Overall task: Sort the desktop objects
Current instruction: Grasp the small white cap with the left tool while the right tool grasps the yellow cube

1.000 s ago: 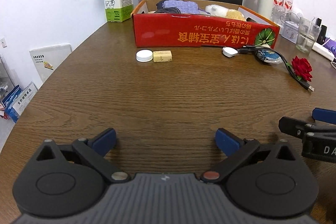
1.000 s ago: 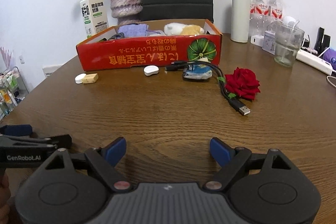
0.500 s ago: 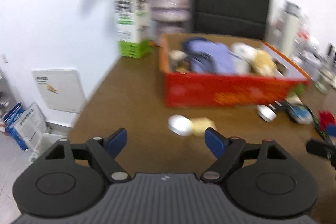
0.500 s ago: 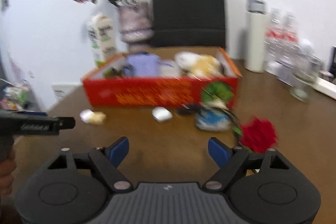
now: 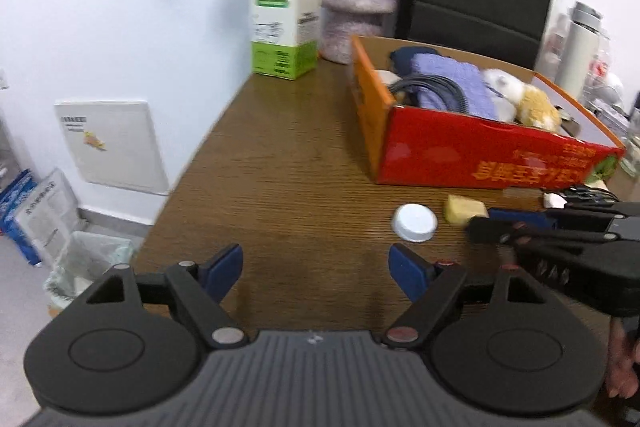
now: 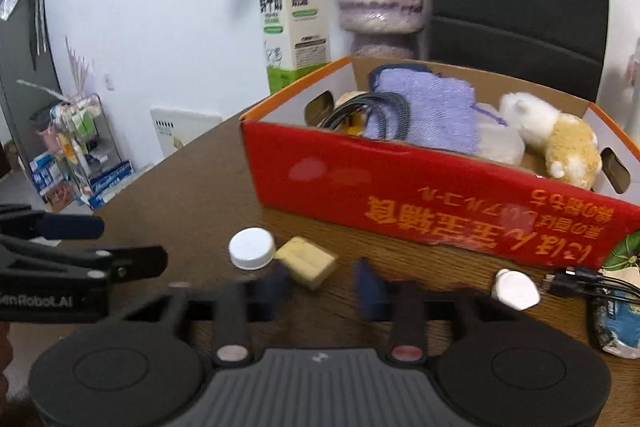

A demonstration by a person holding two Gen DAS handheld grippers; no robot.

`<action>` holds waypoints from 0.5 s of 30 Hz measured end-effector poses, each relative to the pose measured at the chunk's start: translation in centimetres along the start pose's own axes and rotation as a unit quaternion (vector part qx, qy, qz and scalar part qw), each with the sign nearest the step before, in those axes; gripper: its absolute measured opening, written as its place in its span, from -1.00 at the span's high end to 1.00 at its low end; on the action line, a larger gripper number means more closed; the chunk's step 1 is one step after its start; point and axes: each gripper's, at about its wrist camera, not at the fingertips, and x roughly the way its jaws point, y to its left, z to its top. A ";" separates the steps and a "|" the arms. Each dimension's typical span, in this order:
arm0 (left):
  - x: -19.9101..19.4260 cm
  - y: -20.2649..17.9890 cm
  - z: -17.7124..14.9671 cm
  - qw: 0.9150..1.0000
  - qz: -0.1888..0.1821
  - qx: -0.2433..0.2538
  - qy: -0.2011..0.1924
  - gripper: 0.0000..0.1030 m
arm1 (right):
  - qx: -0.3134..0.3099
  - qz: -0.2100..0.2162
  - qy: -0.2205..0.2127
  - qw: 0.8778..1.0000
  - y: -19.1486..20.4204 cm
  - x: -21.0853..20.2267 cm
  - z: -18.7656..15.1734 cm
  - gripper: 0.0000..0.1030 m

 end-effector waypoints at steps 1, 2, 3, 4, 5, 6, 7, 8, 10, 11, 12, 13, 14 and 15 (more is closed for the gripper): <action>0.2 -0.5 0.0 1.000 -0.008 0.006 -0.001 -0.61 | 0.006 -0.005 0.003 1.000 -0.6 -0.3 -0.1 0.96; 0.5 -1.2 0.1 1.000 -0.015 0.011 -0.001 -0.61 | 0.010 -0.014 0.006 1.000 -1.1 -0.6 -0.2 0.94; 0.9 -2.0 0.4 1.000 -0.021 0.016 -0.004 -0.61 | 0.011 -0.028 0.004 1.000 -1.7 -1.1 -0.4 0.94; 1.2 -2.6 0.7 0.999 -0.028 0.022 -0.007 -0.60 | 0.008 -0.036 0.002 0.999 -2.1 -1.4 -0.5 0.94; 1.6 -3.3 0.9 0.999 -0.029 0.029 -0.010 -0.53 | 0.005 -0.037 0.001 0.999 -2.6 -1.8 -0.7 0.94; 1.9 -3.8 1.2 0.999 -0.029 0.033 -0.012 -0.47 | 0.005 -0.033 0.001 0.999 -3.1 -1.8 -0.7 0.91; 2.2 -4.2 1.3 0.999 -0.031 0.036 -0.011 -0.27 | 0.008 -0.025 0.003 1.000 -3.7 -1.9 -0.8 0.80; 2.7 -4.5 1.3 0.999 -0.035 0.039 -0.005 0.04 | 0.018 -0.014 0.000 1.000 -4.3 -2.1 -1.0 0.73; 2.9 -5.1 1.1 0.999 -0.021 0.047 -0.005 0.39 | 0.043 0.002 -0.007 0.999 -5.2 -2.3 -1.2 0.56; 2.9 -5.3 0.9 0.999 -0.015 0.051 -0.006 0.51 | 0.053 0.011 -0.011 0.998 -5.6 -2.4 -1.4 0.44; 2.8 -5.3 0.7 0.999 -0.019 0.047 -0.008 0.52 | 0.061 0.018 -0.015 0.998 -5.9 -2.5 -1.5 0.39; 2.6 -5.1 0.6 0.999 -0.027 0.039 -0.009 0.52 | 0.064 0.023 -0.018 0.997 -5.9 -2.5 -1.7 0.33; 2.5 -5.0 0.4 0.999 -0.031 0.031 -0.011 0.52 | 0.062 0.026 -0.020 0.998 -5.8 -2.6 -1.8 0.30; 2.4 -4.9 0.3 0.999 -0.028 0.027 -0.012 0.52 | 0.055 0.025 -0.021 0.998 -5.6 -2.6 -1.9 0.30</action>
